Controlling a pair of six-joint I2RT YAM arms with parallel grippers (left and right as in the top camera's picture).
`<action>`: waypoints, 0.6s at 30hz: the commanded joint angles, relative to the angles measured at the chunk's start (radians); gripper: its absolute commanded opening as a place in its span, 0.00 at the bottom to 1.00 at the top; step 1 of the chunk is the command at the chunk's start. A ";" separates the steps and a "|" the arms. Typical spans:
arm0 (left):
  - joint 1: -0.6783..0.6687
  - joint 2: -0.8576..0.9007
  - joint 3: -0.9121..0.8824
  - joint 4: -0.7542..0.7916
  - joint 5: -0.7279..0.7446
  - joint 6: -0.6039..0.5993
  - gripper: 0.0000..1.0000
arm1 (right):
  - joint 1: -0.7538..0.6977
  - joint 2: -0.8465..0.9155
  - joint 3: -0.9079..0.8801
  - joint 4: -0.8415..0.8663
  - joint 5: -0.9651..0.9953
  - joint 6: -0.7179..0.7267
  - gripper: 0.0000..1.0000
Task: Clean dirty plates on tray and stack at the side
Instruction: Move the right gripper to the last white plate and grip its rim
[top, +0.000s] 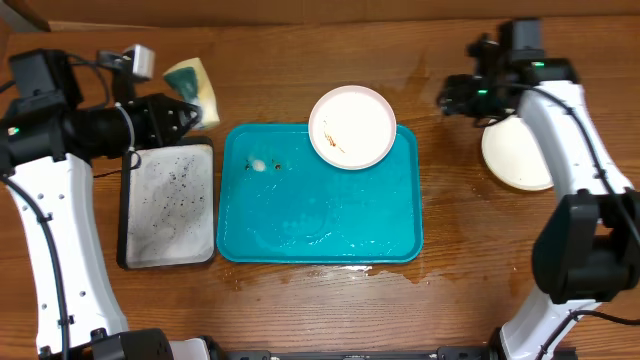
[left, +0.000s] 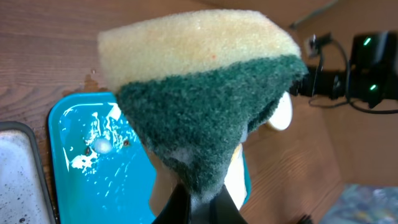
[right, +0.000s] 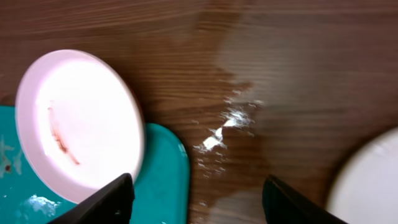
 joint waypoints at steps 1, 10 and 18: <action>-0.058 -0.015 0.014 -0.001 -0.112 -0.003 0.04 | 0.066 0.032 0.013 0.056 0.112 -0.035 0.70; -0.162 -0.015 0.014 0.000 -0.216 -0.003 0.04 | 0.170 0.185 0.013 0.244 0.097 -0.040 0.61; -0.167 -0.015 0.014 0.001 -0.228 -0.006 0.04 | 0.202 0.246 0.013 0.328 0.093 -0.044 0.51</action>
